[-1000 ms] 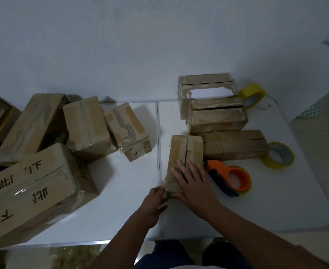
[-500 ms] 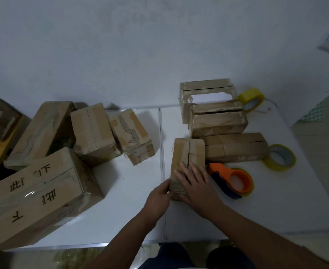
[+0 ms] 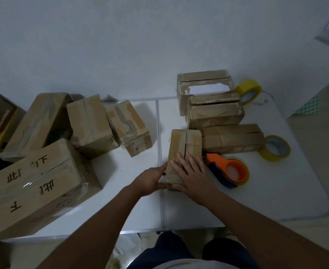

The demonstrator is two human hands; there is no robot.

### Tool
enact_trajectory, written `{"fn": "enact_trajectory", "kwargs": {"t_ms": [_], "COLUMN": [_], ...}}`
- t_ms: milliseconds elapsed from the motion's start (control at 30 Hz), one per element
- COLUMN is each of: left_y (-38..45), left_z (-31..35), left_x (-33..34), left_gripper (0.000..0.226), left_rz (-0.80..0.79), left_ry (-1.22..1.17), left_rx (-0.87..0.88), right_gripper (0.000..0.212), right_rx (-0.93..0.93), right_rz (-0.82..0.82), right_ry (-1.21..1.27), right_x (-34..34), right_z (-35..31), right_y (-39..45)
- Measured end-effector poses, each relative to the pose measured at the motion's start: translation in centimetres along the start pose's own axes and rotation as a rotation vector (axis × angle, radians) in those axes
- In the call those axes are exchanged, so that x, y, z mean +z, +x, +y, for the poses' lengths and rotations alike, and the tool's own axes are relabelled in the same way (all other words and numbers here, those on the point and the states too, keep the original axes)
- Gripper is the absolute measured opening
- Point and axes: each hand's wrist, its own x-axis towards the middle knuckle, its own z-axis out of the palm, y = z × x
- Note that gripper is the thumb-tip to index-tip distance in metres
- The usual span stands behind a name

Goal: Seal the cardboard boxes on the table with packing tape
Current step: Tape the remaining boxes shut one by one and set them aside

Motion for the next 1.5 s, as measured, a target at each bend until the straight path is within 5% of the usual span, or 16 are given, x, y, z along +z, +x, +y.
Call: {"fn": "enact_trajectory", "kwargs": {"t_ms": [333,433,533,633,767,933,1100,1200,1267,1500], "left_y": [-0.8,-1.3,-1.9,-2.4,-2.3,-1.1,1.0,1.7,2.1,7.6], "left_z": [-1.4,-1.2,1.3,3.5,3.9,2.9,1.8,-0.7,-3.2,-9.5], "left_x": [0.6,0.0,0.3,1.5,2.5,1.5,-1.5,-4.7,-7.0,-12.4], "left_gripper": [0.074,0.061,0.064,0.084,0.091,0.083,0.064,0.066,0.066,0.064], "left_rz": [0.173,0.34,0.433,0.363,0.239,0.339,0.488,0.605,0.54,0.427], "left_ry": [-0.129,-0.237,-0.342,-0.232,-0.098,-0.018,0.098,0.165,0.18,0.277], "left_rx": [-0.087,-0.213,-0.226,-0.051,0.119,0.019,-0.077,-0.31,-0.431,-0.277], "right_gripper": [0.081,0.096,0.103,0.073,0.068,0.066,0.101,0.096,0.091,0.077], "right_rx": [-0.209,-0.096,0.209,0.53,0.561,0.444,0.468,0.535,0.591,0.736], "right_rz": [-0.062,-0.08,-0.093,-0.153,-0.3,-0.414,-0.387,-0.33,-0.314,-0.297], "right_ry": [0.072,0.157,0.666,1.147,1.439,1.38,1.265,1.326,1.355,1.41], "right_x": [-2.1,-3.8,-4.3,-4.3,-3.7,-5.5,-4.6,-4.6,-4.8,-4.9], "right_z": [3.5,5.1,6.4,7.2,7.3,5.4,4.3,4.3,4.3,4.3], "right_y": [-0.1,-1.0,-2.3,-2.1,0.2,3.0,5.2,6.4,7.2,10.3]}}
